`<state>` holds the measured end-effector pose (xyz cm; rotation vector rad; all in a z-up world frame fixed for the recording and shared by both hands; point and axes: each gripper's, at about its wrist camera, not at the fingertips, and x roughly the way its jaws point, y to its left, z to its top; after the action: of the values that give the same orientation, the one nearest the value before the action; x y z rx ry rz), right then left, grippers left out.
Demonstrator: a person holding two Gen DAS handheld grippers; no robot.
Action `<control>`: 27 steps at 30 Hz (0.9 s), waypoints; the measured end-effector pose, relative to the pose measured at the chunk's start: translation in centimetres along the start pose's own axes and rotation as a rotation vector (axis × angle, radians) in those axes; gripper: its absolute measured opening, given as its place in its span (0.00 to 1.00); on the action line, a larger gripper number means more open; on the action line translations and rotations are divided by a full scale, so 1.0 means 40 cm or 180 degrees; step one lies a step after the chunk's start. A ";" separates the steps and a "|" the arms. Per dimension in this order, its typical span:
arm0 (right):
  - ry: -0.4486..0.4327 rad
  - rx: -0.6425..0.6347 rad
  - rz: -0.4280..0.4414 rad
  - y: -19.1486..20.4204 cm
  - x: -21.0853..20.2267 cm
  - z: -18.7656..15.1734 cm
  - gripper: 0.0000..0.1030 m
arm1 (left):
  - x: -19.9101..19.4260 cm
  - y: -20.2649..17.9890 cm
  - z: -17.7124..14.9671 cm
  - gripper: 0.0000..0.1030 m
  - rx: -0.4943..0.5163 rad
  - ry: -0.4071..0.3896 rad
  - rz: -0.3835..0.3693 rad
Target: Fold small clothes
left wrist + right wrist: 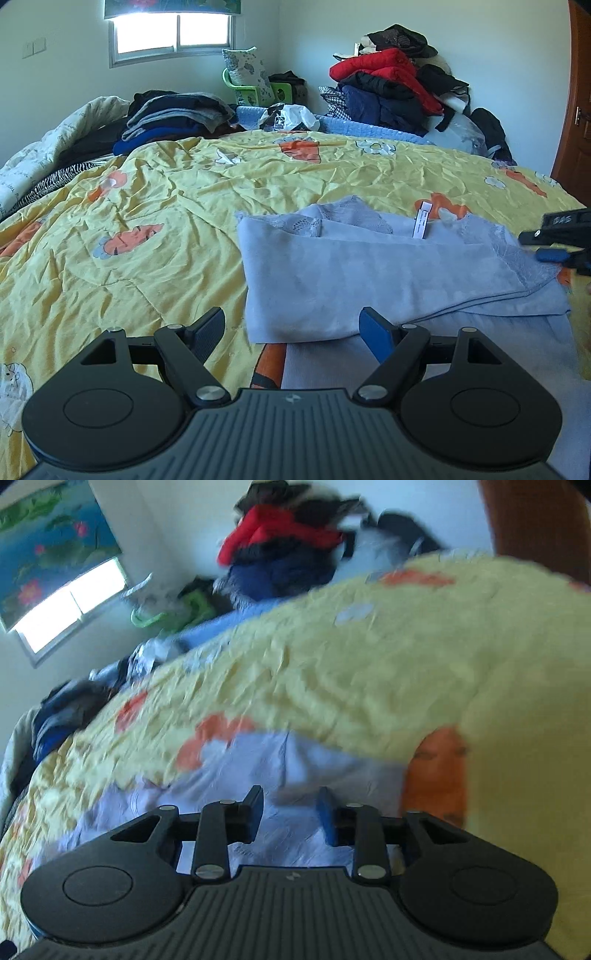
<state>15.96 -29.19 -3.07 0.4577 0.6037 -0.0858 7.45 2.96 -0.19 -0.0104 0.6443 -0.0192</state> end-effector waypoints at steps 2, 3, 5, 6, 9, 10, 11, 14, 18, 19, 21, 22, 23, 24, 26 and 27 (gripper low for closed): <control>-0.0053 -0.0194 0.0105 0.021 -0.034 -0.009 0.44 | 0.004 0.000 -0.002 0.78 -0.0028 0.0042 -0.0015; -0.0058 -0.0312 0.0184 0.033 -0.056 -0.021 0.49 | 0.006 -0.001 -0.004 0.78 -0.0039 0.0061 -0.0033; -0.0027 -0.0539 0.0305 0.046 -0.081 -0.037 0.55 | 0.006 -0.007 -0.010 0.78 -0.0046 0.0087 -0.0062; 0.0044 -0.0682 0.0314 0.057 -0.085 -0.054 0.56 | 0.007 -0.010 -0.014 0.78 -0.0041 0.0102 -0.0069; 0.0244 -0.0907 0.0068 0.058 -0.059 -0.078 0.56 | 0.007 -0.019 -0.026 0.78 -0.0018 0.0148 -0.0107; 0.0281 -0.0917 -0.0047 0.059 -0.050 -0.086 0.56 | 0.003 -0.022 -0.030 0.78 0.0004 0.0149 -0.0115; 0.0267 -0.0900 -0.0102 0.050 -0.052 -0.089 0.56 | 0.003 -0.025 -0.034 0.78 0.0026 0.0149 -0.0110; 0.0164 -0.0883 -0.0022 0.050 -0.092 -0.097 0.59 | 0.004 -0.029 -0.047 0.78 0.0060 0.0194 -0.0091; 0.0236 -0.1003 0.0085 0.062 -0.108 -0.127 0.63 | 0.007 -0.031 -0.062 0.78 0.0058 0.0256 -0.0115; 0.0261 -0.1031 0.0048 0.058 -0.100 -0.131 0.62 | 0.007 -0.034 -0.066 0.78 0.0073 0.0267 -0.0115; 0.0266 -0.0999 -0.0031 0.051 -0.105 -0.138 0.62 | 0.002 -0.036 -0.073 0.78 0.0105 0.0272 -0.0116; 0.0253 -0.0967 -0.0012 0.050 -0.117 -0.141 0.63 | 0.000 -0.036 -0.076 0.78 0.0110 0.0272 -0.0112; 0.0234 -0.0937 0.0014 0.050 -0.130 -0.139 0.63 | -0.001 -0.036 -0.078 0.78 0.0111 0.0278 -0.0112; 0.0194 -0.0929 0.0043 0.053 -0.151 -0.140 0.64 | -0.002 -0.036 -0.080 0.78 0.0108 0.0287 -0.0122; 0.0144 -0.0919 0.0092 0.054 -0.181 -0.149 0.64 | -0.004 -0.035 -0.084 0.78 0.0099 0.0294 -0.0129; 0.0138 -0.0897 0.0127 0.054 -0.199 -0.157 0.64 | -0.004 -0.035 -0.086 0.78 0.0097 0.0300 -0.0125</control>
<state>6.55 -24.93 -2.28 0.1986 0.6379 0.0472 5.22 1.55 -2.82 0.0074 0.7379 -0.0678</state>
